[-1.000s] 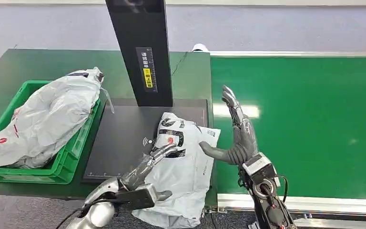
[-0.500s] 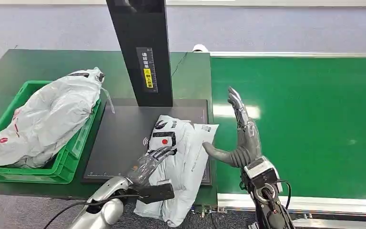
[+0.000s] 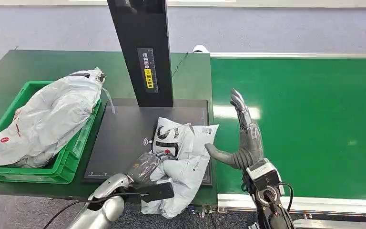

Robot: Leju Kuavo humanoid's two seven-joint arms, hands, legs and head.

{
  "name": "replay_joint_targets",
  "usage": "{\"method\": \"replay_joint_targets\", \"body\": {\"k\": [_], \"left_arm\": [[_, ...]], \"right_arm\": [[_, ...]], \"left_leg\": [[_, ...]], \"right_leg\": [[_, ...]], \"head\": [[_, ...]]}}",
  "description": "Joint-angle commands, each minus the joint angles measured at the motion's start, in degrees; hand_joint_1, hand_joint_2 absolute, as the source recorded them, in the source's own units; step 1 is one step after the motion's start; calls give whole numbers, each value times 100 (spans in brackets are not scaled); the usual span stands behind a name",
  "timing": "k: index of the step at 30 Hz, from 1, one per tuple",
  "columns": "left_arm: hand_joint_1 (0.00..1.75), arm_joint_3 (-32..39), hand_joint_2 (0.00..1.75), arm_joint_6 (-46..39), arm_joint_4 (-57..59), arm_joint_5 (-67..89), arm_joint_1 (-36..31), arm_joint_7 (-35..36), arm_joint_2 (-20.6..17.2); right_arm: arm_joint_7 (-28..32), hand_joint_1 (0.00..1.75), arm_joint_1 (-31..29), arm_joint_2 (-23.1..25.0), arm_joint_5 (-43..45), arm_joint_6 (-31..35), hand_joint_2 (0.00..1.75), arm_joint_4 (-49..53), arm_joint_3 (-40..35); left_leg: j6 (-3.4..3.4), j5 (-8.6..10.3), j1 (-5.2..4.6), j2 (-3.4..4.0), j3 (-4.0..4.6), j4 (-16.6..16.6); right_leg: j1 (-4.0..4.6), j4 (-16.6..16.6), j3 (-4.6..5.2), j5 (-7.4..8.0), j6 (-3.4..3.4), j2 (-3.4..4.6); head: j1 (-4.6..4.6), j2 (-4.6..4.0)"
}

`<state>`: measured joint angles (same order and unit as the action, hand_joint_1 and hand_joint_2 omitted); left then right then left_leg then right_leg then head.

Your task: Moved the parcel from conveyor to table for the left to box.

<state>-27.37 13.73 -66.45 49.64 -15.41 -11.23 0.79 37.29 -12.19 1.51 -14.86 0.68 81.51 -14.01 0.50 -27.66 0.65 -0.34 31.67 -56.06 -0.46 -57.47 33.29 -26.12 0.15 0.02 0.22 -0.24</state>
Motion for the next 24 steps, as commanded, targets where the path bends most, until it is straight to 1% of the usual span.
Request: {"method": "replay_joint_targets", "body": {"k": [1, 4, 6, 9, 13, 15, 16, 17, 24], "left_arm": [[175, 32, 175, -73, 124, -43, -58, -136, 10], [175, 387, 175, -688, -286, -485, 64, -546, 138], [175, 561, 175, -1068, -675, -678, 108, -795, 159], [175, 747, 175, -1318, -1048, -946, 207, -1018, 177], [175, 1009, 175, -2188, -1484, -1140, 396, -1528, 209], [175, 1228, 175, -2679, -1966, -1776, 591, -2007, 302], [175, 1275, 175, -2953, -2189, -1834, 668, -2136, 295], [175, 1261, 175, -3054, -2401, -1814, 736, -2177, 226], [175, 1256, 175, -3054, -2389, -1813, 750, -2178, 224]], "right_arm": [[-24, 0, 84, 18, -19, -5, 175, 49, 177], [-44, 0, 246, 24, -56, -19, 175, 224, 294], [-46, 0, 338, 30, -63, -85, 175, 335, 379], [-45, 0, 318, 48, -52, -158, 175, 323, 426], [-47, 0, 263, 50, -37, -197, 175, 208, 369], [-44, 0, 256, 10, 3, -204, 175, 216, 333], [-46, 0, 249, -2, 19, -207, 175, 213, 316], [-46, 0, 229, -5, 27, -211, 175, 185, 296], [-46, 0, 226, -2, 27, -211, 175, 183, 294]], "left_leg": [[-2, 1, 0, 2, -1, 4], [-1, 1, -1, 2, -1, 3], [-2, 1, 1, -2, 5, 1], [-2, -1, 1, -1, 11, -2], [-2, -3, 1, 11, 12, 0], [-3, -3, 1, 11, 14, 1], [-2, -3, 0, 11, 16, -1], [-2, -3, 1, 12, 21, -2], [-2, -1, 0, 7, 21, 5]], "right_leg": [[1, 4, -1, 2, -1, -1], [0, 4, 1, 1, 0, 0], [2, 4, 4, 1, -1, -5], [2, 0, 12, 0, 0, -4], [2, 1, 16, 0, 0, 8], [2, 4, 17, 2, 0, 8], [1, 1, 21, 1, 0, 8], [2, 0, 26, 1, 0, 10], [1, 6, 23, 1, 0, 4]], "head": [[0, 0], [0, 0], [-2, 0], [0, 0], [0, 0], [0, 0], [-2, 0], [0, 0], [0, 0]]}}
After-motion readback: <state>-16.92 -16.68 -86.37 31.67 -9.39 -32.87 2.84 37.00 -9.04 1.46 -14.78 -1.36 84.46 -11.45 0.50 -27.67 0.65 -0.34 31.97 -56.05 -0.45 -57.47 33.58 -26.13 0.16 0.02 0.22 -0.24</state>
